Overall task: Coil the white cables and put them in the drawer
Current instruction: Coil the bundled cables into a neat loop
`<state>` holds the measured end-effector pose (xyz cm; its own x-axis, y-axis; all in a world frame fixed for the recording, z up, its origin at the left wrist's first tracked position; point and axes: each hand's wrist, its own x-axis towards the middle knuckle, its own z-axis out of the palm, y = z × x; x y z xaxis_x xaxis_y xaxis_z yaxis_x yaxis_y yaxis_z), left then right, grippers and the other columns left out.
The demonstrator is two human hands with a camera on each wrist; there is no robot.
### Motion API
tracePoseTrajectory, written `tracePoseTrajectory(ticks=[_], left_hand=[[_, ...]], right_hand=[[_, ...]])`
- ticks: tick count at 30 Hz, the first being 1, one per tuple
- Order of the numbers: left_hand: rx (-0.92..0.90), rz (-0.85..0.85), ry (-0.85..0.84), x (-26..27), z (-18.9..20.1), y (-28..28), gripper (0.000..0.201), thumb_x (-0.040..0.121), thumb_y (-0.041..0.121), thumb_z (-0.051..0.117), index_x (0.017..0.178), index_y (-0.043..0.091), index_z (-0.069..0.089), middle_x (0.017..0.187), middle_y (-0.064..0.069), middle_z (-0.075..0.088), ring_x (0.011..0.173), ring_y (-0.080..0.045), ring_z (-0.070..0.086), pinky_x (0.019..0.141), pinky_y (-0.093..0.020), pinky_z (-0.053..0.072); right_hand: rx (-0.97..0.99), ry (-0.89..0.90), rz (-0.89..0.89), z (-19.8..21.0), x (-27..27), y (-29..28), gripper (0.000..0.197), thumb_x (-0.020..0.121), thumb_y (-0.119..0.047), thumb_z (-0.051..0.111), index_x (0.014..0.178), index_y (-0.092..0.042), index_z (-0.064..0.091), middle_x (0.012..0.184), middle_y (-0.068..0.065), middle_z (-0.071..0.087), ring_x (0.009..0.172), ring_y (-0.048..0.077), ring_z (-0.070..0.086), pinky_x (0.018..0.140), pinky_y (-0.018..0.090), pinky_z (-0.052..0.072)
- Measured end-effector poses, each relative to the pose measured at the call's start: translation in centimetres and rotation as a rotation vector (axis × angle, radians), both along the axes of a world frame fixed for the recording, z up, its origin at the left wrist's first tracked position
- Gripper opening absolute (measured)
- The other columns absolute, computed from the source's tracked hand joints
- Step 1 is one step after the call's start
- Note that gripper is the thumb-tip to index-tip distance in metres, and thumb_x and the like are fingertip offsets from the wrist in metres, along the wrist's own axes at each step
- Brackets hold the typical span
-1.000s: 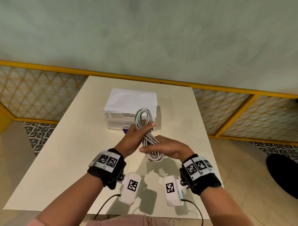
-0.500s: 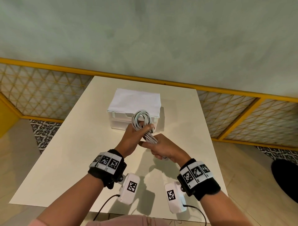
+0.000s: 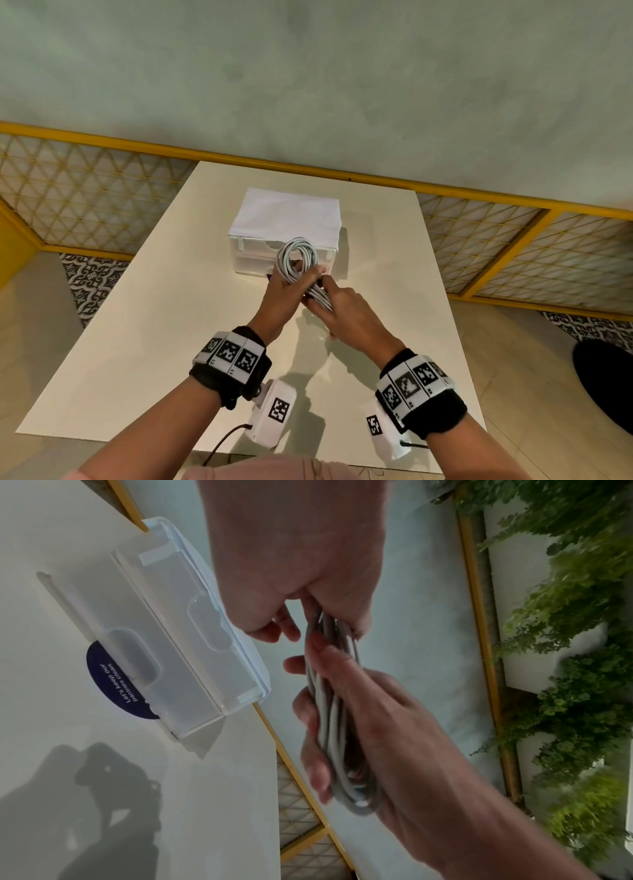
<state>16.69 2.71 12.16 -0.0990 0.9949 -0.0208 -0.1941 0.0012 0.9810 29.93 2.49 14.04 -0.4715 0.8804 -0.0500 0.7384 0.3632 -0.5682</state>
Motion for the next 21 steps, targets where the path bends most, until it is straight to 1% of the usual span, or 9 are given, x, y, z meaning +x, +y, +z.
tracePoseTrajectory(ticks=[5, 8, 9, 11, 12, 13, 15, 17, 21], left_hand=[[-0.043, -0.063, -0.014, -0.3, 0.3, 0.0, 0.026, 0.089, 0.019, 0.062, 0.105, -0.001, 0.065, 0.091, -0.005, 0.064, 0.085, -0.007, 0.061, 0.073, -0.013, 0.049], [-0.061, -0.029, -0.018, -0.1, 0.4, 0.2, 0.016, 0.087, 0.012, 0.063, 0.1, 0.004, 0.063, 0.082, 0.002, 0.064, 0.076, -0.005, 0.06, 0.071, -0.021, 0.049], [-0.081, -0.012, -0.03, -0.1, 0.2, 0.4, 0.032, 0.084, 0.013, 0.066, 0.113, 0.003, 0.057, 0.085, 0.004, 0.064, 0.079, -0.005, 0.061, 0.073, -0.024, 0.048], [-0.136, 0.07, -0.057, -0.2, -0.1, 0.9, 0.09, 0.077, 0.014, 0.073, 0.148, 0.02, 0.018, 0.127, 0.004, 0.054, 0.109, -0.006, 0.055, 0.088, -0.029, 0.048], [-0.122, 0.12, -0.044, -0.3, -0.2, 1.0, 0.107, 0.075, 0.011, 0.075, 0.149, 0.031, 0.0, 0.146, 0.007, 0.034, 0.124, -0.006, 0.044, 0.097, -0.032, 0.044], [-0.073, 0.15, -0.016, -0.5, 0.0, 0.9, 0.115, 0.074, 0.006, 0.077, 0.147, 0.038, -0.007, 0.154, 0.011, 0.016, 0.133, -0.006, 0.034, 0.102, -0.033, 0.041], [0.069, 0.108, 0.059, -1.0, 0.1, 1.0, 0.115, 0.068, -0.001, 0.077, 0.147, 0.04, 0.004, 0.158, 0.011, 0.01, 0.139, -0.007, 0.027, 0.105, -0.029, 0.039], [0.154, 0.006, 0.062, -1.5, 0.5, 1.1, 0.099, 0.068, -0.008, 0.075, 0.144, 0.036, 0.029, 0.152, 0.008, 0.031, 0.135, -0.004, 0.036, 0.098, -0.018, 0.043], [0.107, -0.087, -0.288, -1.8, 1.7, 1.7, 0.055, 0.075, -0.016, 0.062, 0.122, 0.011, 0.058, 0.134, -0.003, 0.059, 0.128, -0.015, 0.051, 0.089, -0.023, 0.05]], right_hand=[[-0.107, 0.115, -0.019, 0.0, 0.1, -0.3, 0.028, 0.095, -0.041, 0.045, 0.111, -0.018, 0.045, 0.075, 0.007, 0.066, 0.048, 0.03, 0.065, 0.059, 0.037, 0.051], [-0.14, 0.174, -0.036, -0.1, -0.2, -0.3, 0.026, 0.095, -0.038, 0.046, 0.11, -0.017, 0.046, 0.064, -0.001, 0.058, 0.048, 0.031, 0.064, 0.056, 0.034, 0.048], [-0.151, 0.199, -0.045, -0.2, -0.3, -0.3, 0.025, 0.095, -0.037, 0.047, 0.108, -0.016, 0.046, 0.062, -0.002, 0.057, 0.048, 0.032, 0.064, 0.054, 0.034, 0.048], [-0.172, 0.242, -0.065, -0.4, -0.5, -0.3, 0.024, 0.095, -0.036, 0.048, 0.106, -0.015, 0.048, 0.065, -0.002, 0.056, 0.051, 0.032, 0.063, 0.05, 0.031, 0.045], [-0.19, 0.271, -0.071, -0.6, -0.5, -0.4, 0.023, 0.095, -0.035, 0.048, 0.106, -0.016, 0.048, 0.066, -0.002, 0.056, 0.05, 0.031, 0.062, 0.048, 0.03, 0.044], [-0.21, 0.305, -0.069, -0.7, -0.6, -0.4, 0.022, 0.095, -0.035, 0.048, 0.107, -0.016, 0.048, 0.065, -0.001, 0.056, 0.046, 0.029, 0.061, 0.046, 0.029, 0.044], [-0.244, 0.363, -0.048, -0.8, -0.7, -0.4, 0.022, 0.096, -0.034, 0.047, 0.11, -0.017, 0.048, 0.064, 0.002, 0.056, 0.04, 0.025, 0.058, 0.045, 0.029, 0.045], [-0.296, 0.425, -0.032, -0.9, -0.9, -0.5, 0.021, 0.096, -0.032, 0.048, 0.111, -0.018, 0.048, 0.064, 0.004, 0.055, 0.038, 0.023, 0.055, 0.045, 0.028, 0.045], [-0.404, 0.546, -0.032, -0.7, -1.2, -0.6, 0.013, 0.096, -0.033, 0.049, 0.105, -0.024, 0.049, 0.065, 0.005, 0.052, 0.035, 0.021, 0.051, 0.041, 0.026, 0.044]])
